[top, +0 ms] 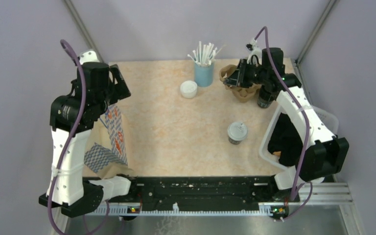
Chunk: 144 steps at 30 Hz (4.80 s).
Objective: Pack the takeout coffee
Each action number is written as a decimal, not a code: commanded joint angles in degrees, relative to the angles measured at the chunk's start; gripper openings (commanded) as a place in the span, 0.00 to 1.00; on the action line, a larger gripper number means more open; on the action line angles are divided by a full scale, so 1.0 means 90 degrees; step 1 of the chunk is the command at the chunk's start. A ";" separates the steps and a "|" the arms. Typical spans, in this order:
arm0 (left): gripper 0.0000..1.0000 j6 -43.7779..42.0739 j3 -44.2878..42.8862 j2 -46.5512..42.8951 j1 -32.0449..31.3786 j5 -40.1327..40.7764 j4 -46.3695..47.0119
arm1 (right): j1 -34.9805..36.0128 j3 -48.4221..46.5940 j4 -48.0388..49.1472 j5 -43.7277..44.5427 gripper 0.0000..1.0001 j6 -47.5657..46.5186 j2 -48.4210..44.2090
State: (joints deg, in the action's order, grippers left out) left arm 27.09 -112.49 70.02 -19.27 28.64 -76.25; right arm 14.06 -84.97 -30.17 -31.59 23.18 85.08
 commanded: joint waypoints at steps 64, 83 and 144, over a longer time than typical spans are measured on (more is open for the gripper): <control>0.00 -0.2160 0.2488 0.1117 -0.2447 -0.7754 0.3758 | 0.0168 -0.1857 -0.0937 -0.1119 0.00 0.0783 -0.0545; 0.04 -0.2286 0.1389 0.1944 -0.2508 -0.7908 0.4122 | 0.0166 -0.2286 -0.0908 -0.1293 0.00 0.1078 -0.0375; 0.00 -0.4737 0.4201 0.0471 -0.1395 -0.5060 0.6451 | 0.0743 -0.1588 0.0601 -0.2981 0.00 0.2209 -0.0946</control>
State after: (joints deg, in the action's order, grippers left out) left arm -9.50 -74.54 71.50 -36.88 -7.70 -27.55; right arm 20.10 -101.97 -35.40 -52.86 36.12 81.69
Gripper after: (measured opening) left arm 0.025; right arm 0.129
